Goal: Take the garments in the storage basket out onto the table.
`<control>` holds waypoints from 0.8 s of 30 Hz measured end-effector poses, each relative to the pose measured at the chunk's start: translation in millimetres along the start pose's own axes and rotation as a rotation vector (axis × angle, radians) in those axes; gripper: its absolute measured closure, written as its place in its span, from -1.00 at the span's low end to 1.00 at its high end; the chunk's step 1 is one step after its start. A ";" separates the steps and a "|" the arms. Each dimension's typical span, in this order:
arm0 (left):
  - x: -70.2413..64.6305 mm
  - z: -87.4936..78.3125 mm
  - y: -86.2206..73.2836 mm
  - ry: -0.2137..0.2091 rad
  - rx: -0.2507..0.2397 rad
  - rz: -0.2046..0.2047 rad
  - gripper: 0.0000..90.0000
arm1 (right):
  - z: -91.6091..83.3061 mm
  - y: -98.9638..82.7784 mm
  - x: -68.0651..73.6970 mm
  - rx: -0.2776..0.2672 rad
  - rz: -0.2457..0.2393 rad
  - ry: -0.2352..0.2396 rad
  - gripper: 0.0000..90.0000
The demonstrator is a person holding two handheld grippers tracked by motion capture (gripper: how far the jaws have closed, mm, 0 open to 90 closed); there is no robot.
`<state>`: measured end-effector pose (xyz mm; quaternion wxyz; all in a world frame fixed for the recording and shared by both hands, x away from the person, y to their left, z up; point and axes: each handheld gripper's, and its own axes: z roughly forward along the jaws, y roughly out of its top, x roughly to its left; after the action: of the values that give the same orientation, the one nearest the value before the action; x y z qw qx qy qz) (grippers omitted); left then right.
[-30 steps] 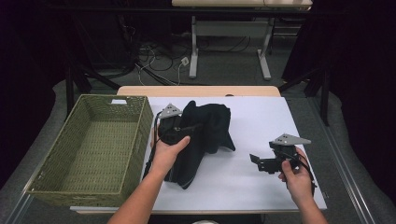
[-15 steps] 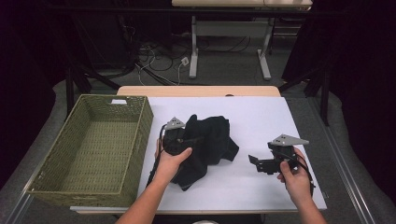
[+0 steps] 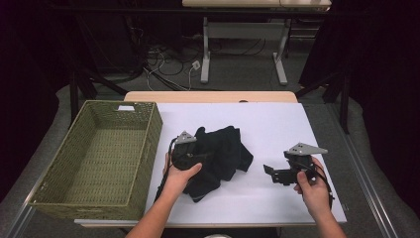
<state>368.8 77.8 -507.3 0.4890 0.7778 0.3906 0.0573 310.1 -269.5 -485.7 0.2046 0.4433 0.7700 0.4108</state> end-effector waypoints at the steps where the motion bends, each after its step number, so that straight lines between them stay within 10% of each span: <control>1: 0.4 0.4 -0.1 -0.011 0.002 -0.007 0.40 | -0.2 -0.2 -0.4 0.007 -0.004 -0.002 -0.81; 24: -9.6 -12.8 3.6 0.008 -0.019 -0.017 -0.99 | -0.4 0.3 0.1 -0.002 -0.005 0.000 -0.81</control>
<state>358.1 79.8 -495.0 0.4954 0.7694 0.3986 0.0599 309.9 -269.6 -485.2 0.2062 0.4409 0.7707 0.4112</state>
